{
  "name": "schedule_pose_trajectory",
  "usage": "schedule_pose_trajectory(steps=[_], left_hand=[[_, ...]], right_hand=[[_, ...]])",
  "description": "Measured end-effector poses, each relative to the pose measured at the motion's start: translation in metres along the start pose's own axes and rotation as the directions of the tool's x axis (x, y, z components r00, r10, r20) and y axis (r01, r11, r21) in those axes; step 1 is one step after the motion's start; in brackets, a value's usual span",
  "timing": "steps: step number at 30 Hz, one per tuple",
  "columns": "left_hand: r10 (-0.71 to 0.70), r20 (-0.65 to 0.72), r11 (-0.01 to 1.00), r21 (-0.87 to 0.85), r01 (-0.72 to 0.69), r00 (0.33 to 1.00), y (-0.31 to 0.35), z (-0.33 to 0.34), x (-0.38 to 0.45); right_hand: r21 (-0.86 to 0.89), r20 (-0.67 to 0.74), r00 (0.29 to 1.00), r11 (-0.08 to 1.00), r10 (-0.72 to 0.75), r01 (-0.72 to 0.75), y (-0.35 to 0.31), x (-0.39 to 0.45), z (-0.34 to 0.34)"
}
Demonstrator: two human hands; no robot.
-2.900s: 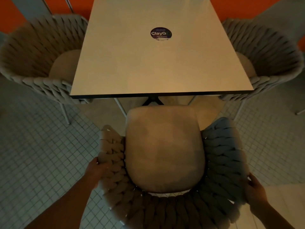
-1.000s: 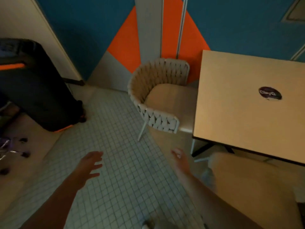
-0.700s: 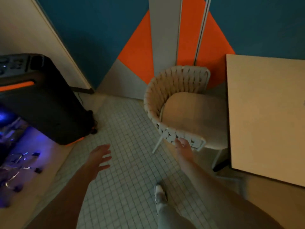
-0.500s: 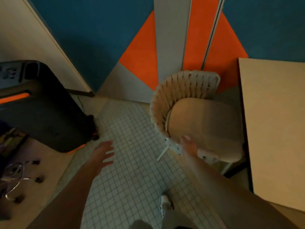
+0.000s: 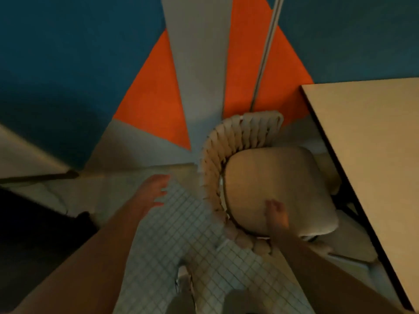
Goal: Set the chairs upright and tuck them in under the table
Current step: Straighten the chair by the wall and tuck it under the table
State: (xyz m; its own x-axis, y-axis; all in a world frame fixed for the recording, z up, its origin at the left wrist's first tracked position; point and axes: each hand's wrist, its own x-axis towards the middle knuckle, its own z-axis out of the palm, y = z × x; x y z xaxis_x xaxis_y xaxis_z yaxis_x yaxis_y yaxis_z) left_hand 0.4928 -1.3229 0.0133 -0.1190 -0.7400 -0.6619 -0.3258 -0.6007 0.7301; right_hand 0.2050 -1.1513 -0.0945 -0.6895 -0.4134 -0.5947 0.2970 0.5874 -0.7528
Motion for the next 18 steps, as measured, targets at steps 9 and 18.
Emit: schedule_pose_trajectory(steps=[9,18], left_hand=[[0.092,0.221,0.909,0.380,-0.172,0.971,0.124,0.054,0.133],[0.043,0.522,0.610,0.661,-0.436,0.852,0.191,0.186,0.278]], right_hand=[[0.249,-0.324,0.919,0.957,0.225,-0.146,-0.008,-0.011,0.026],[0.470,-0.542,0.694,0.855,0.474,-0.217,-0.033,0.080,0.093]])
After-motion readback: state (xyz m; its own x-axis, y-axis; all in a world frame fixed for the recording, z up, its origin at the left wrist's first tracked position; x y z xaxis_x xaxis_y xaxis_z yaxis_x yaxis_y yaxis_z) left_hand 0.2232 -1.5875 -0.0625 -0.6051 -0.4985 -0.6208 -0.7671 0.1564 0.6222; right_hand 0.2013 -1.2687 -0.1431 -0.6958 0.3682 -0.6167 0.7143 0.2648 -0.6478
